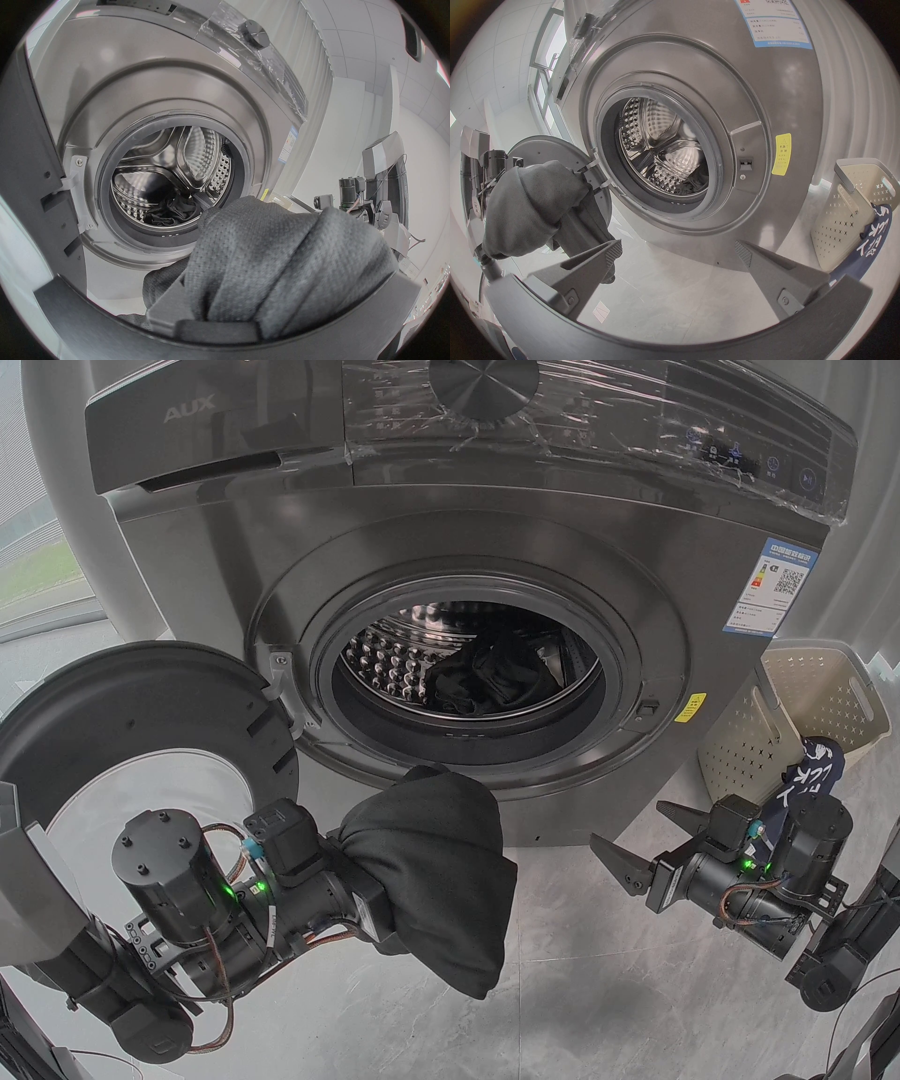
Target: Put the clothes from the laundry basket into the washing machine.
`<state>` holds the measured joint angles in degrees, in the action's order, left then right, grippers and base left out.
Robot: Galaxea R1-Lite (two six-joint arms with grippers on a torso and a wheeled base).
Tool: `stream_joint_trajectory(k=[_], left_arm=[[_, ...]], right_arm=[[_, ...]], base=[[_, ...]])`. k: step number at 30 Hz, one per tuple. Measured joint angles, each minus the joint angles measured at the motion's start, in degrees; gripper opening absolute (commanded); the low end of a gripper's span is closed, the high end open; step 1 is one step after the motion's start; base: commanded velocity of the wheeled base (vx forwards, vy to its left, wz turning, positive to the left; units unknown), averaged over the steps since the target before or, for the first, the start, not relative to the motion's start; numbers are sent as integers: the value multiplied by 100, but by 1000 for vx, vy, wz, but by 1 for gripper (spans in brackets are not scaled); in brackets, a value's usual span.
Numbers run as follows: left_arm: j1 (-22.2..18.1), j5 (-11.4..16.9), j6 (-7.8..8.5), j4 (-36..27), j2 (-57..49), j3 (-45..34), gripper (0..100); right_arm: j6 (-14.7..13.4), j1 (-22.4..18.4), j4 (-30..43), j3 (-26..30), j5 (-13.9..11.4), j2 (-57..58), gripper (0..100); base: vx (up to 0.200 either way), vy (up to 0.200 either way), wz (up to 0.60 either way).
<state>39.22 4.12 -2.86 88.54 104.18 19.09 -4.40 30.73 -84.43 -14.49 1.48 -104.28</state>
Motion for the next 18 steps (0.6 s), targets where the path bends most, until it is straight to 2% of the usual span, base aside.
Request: stream_joint_trajectory(k=[4, 16, 18], left_arm=[[0, -2, 5, 4, 26, -2, 0], [11, 11, 110, 0, 94, -24, 0], [15, 11, 110, 0, 102, -27, 0]], right_arm=[[2, 2, 5, 2, 0, 0, 100], [0, 52, 18, 28, 2, -2, 100], [2, 66, 22, 41, -2, -5, 100]], base=[[0, 0, 0], [200, 0, 0], [0, 0, 0]])
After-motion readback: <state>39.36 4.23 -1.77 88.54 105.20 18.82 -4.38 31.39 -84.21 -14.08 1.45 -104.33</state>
